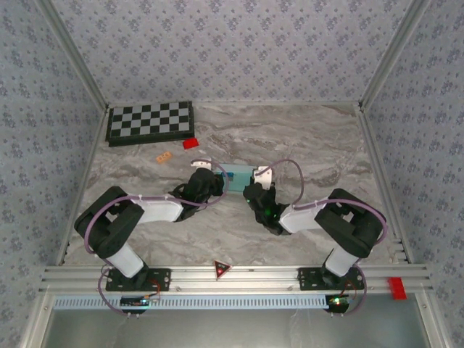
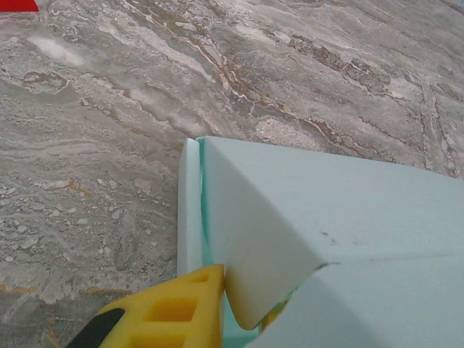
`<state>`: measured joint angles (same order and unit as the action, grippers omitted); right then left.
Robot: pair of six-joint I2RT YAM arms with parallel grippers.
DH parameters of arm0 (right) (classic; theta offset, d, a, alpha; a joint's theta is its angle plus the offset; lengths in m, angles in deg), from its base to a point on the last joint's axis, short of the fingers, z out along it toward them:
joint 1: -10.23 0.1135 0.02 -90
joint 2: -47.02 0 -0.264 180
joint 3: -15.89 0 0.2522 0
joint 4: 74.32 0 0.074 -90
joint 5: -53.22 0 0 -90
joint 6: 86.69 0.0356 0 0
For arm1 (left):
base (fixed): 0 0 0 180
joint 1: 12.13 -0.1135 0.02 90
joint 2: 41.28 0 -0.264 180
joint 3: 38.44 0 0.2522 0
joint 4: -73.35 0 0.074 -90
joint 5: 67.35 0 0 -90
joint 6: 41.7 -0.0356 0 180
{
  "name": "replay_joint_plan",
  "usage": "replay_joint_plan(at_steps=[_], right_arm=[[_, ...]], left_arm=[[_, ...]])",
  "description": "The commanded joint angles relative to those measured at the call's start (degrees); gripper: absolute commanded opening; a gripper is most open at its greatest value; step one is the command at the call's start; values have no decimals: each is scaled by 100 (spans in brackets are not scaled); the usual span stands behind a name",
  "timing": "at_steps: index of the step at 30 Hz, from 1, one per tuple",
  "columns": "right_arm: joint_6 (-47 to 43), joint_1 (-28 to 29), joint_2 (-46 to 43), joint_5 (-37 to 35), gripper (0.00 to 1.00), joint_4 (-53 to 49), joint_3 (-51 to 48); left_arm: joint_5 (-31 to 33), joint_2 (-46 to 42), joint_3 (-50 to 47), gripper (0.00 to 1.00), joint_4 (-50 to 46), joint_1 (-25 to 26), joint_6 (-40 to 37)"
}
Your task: Fold the paper box
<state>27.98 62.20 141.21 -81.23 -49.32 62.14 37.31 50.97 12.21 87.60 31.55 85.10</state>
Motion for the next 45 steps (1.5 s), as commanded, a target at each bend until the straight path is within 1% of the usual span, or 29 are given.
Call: replay_joint_plan(at_steps=[1,7,12,19,23,30,32,35,39,42,45], right_arm=[[199,77,81,-117,10,-176,-104],[209,77,29,-186,13,-202,-162],[163,86,-110,-208,17,-338,-165],[146,79,-291,-218,22,-558,-173],[74,85,-366,-240,26,-533,-224],[-32,86,-546,-199,34,-703,-295],[-116,86,-574,-187,35,-686,-311],[-251,86,-653,-82,40,-681,-370],[-437,69,-757,106,46,-701,-450],[-542,68,-894,203,50,-775,-537],[-575,68,-1094,241,52,-836,-672]], left_arm=[[10,-101,-63,18,-287,71,113],[51,-142,-63,21,-330,85,82],[108,-231,11,25,-490,88,-130],[109,-351,-10,32,-542,95,-237],[108,-442,-62,35,-570,89,-363],[151,-686,-174,44,-741,97,-571],[152,-756,-224,45,-800,91,-611],[213,-917,-351,46,-840,96,-672],[291,-1131,-419,47,-1134,96,-865],[437,-1320,-503,48,-1334,88,-968],[645,-1567,-580,48,-1610,86,-1072]])
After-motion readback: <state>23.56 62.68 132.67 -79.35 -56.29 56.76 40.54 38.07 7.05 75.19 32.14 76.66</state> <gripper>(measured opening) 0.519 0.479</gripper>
